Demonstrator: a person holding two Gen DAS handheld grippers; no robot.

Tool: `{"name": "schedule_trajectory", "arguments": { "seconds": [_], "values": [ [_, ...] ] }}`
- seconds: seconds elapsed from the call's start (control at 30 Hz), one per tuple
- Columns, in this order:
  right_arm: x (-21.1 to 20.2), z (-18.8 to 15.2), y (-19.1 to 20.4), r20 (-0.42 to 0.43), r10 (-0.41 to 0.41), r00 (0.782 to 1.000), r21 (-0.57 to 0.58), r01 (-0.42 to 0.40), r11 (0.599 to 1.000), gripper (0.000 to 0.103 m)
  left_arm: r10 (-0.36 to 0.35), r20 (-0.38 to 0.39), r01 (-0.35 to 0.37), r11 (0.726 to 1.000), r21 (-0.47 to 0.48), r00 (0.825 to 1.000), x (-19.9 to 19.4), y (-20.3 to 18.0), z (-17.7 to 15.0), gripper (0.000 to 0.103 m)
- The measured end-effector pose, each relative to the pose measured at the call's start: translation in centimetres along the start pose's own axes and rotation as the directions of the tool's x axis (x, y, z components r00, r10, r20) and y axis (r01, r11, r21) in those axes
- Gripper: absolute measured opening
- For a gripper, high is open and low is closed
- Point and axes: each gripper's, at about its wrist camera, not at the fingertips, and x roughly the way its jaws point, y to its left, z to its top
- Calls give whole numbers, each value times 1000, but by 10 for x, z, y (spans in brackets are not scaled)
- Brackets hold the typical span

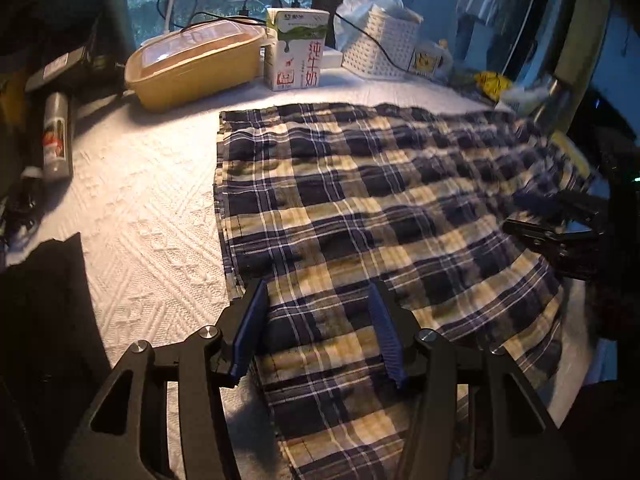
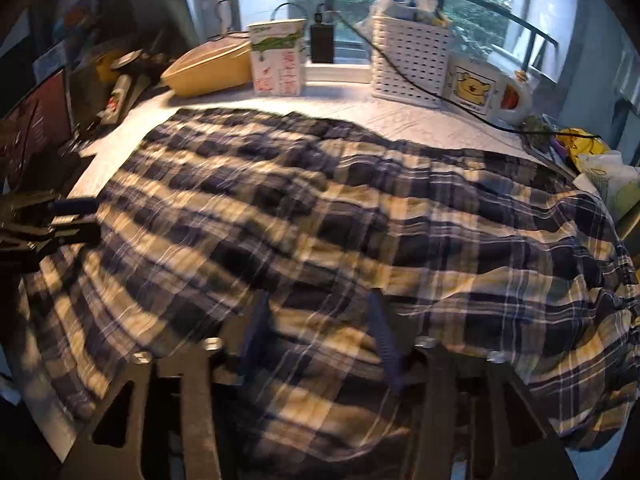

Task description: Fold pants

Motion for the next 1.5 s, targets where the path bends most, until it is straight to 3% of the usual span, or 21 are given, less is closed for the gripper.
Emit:
{"name": "schedule_trajectory", "arguments": {
  "seconds": [0.2,0.3,0.47,0.53,0.63,0.7,0.73,1.07,1.27,1.5],
  "values": [
    [-18,-20,-8,6,35,999,10,-35,999,62,123,-32,-122,992,29,992,-3,-11,2,53],
    [-40,-31,-25,39,7,999,40,-9,999,62,77,5,-78,997,22,997,-17,-23,6,53],
    [-62,-39,-71,82,-84,993,136,73,988,62,-41,51,36,996,86,998,-27,-67,18,53],
    [-58,-41,-86,56,-118,991,174,106,979,62,-73,27,70,992,101,997,-18,-84,21,53],
    [-49,-48,-99,22,-108,994,185,102,977,62,-53,-46,59,991,121,998,7,-101,19,53],
    [-43,-53,-98,19,-98,995,149,94,984,62,-20,-99,33,992,123,995,22,-104,12,53],
    [-44,-55,-98,28,-96,995,135,91,987,62,-12,-68,21,990,138,998,22,-104,10,54],
    [-57,-76,-105,58,-61,996,149,52,987,62,13,-49,-7,992,127,999,20,-96,2,54],
    [-72,-88,-113,44,-57,997,233,46,971,62,33,-39,-29,993,115,999,14,-91,-3,54],
    [-102,-107,-130,66,-77,995,348,49,936,62,61,-2,-61,998,15,998,-7,-72,-6,54]
  ]
}}
